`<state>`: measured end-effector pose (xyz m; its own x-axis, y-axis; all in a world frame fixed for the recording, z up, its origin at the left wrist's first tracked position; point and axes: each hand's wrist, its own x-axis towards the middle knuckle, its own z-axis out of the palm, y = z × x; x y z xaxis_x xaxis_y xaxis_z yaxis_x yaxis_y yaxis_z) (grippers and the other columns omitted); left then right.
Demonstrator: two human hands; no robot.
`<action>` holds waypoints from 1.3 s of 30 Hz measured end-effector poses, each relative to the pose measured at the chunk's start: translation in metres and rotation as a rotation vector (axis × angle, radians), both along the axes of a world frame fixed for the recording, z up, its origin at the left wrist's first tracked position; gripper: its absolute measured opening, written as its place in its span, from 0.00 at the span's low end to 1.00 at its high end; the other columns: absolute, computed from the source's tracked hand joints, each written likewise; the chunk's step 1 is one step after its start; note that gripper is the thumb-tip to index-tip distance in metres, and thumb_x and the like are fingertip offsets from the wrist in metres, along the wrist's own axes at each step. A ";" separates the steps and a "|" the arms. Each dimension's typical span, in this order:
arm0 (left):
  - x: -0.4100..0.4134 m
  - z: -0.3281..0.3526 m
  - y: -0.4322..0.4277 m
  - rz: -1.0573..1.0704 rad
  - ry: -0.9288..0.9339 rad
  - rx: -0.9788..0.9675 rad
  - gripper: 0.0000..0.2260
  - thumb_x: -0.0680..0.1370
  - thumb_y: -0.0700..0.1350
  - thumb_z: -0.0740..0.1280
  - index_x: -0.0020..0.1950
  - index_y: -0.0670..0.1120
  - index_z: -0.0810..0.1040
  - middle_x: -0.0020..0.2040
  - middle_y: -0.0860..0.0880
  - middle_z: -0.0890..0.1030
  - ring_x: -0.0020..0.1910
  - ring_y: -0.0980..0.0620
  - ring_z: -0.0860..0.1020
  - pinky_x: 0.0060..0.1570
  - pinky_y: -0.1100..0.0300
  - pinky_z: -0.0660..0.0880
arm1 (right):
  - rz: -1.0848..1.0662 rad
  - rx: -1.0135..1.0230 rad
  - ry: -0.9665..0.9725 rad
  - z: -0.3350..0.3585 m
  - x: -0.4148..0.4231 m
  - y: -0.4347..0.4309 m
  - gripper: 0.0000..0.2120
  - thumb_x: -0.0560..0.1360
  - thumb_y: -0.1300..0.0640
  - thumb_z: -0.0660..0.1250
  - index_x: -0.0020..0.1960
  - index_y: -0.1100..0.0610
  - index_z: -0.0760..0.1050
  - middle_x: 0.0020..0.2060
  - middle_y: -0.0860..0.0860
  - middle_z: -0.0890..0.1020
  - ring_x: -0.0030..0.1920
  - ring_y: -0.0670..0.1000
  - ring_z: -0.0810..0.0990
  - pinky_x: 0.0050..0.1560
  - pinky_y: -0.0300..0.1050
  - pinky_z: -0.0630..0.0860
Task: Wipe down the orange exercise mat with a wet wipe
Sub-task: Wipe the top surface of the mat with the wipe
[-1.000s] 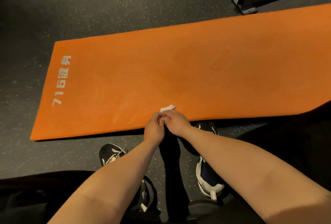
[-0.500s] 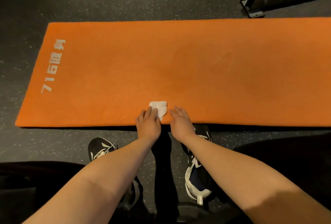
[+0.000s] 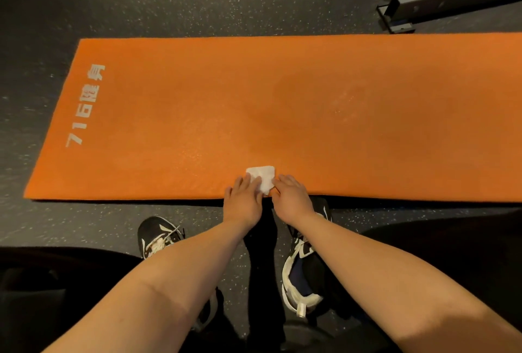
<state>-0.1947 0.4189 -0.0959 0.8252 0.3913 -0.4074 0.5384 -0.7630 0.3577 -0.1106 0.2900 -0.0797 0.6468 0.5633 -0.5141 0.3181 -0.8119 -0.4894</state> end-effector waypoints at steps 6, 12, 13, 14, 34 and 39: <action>-0.004 0.008 -0.003 0.100 0.072 -0.028 0.21 0.86 0.49 0.51 0.79 0.47 0.60 0.82 0.44 0.53 0.81 0.44 0.50 0.76 0.44 0.55 | -0.002 -0.010 0.010 0.005 0.002 0.005 0.23 0.85 0.54 0.54 0.80 0.54 0.62 0.81 0.51 0.59 0.81 0.52 0.52 0.80 0.51 0.49; 0.002 0.011 -0.021 0.052 -0.041 -0.115 0.18 0.86 0.50 0.51 0.75 0.49 0.67 0.80 0.47 0.60 0.80 0.49 0.55 0.77 0.45 0.51 | -0.100 0.075 -0.041 0.017 0.012 0.005 0.19 0.84 0.56 0.57 0.73 0.54 0.72 0.72 0.52 0.74 0.72 0.55 0.68 0.74 0.51 0.63; 0.004 0.012 -0.016 0.056 -0.054 -0.105 0.17 0.86 0.49 0.52 0.73 0.49 0.69 0.78 0.47 0.64 0.79 0.48 0.59 0.76 0.45 0.52 | -0.097 0.078 -0.051 0.017 0.013 0.005 0.19 0.84 0.56 0.57 0.73 0.53 0.73 0.71 0.51 0.75 0.71 0.56 0.69 0.73 0.51 0.64; 0.007 0.014 -0.010 0.068 -0.065 -0.091 0.15 0.85 0.48 0.54 0.70 0.49 0.71 0.75 0.47 0.69 0.76 0.47 0.64 0.74 0.46 0.53 | -0.094 0.079 -0.061 0.018 0.015 0.005 0.19 0.84 0.56 0.57 0.73 0.52 0.73 0.71 0.51 0.75 0.71 0.55 0.69 0.72 0.51 0.65; 0.034 -0.012 0.025 0.024 0.036 0.041 0.24 0.86 0.50 0.47 0.82 0.47 0.54 0.83 0.47 0.51 0.81 0.48 0.46 0.78 0.43 0.45 | -0.095 -0.063 -0.156 -0.006 0.018 0.004 0.23 0.85 0.51 0.55 0.79 0.50 0.63 0.79 0.49 0.62 0.78 0.53 0.56 0.78 0.53 0.51; 0.046 -0.014 0.021 0.084 0.092 -0.010 0.24 0.86 0.49 0.46 0.83 0.46 0.50 0.83 0.47 0.46 0.81 0.48 0.42 0.78 0.42 0.43 | -0.111 -0.056 -0.164 -0.005 0.022 0.006 0.26 0.84 0.49 0.55 0.81 0.52 0.56 0.79 0.48 0.62 0.78 0.53 0.57 0.78 0.52 0.52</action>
<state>-0.1486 0.4398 -0.1095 0.7483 0.4535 -0.4841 0.6315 -0.7103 0.3109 -0.0888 0.2960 -0.0849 0.7808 0.4580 -0.4251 0.2974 -0.8707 -0.3917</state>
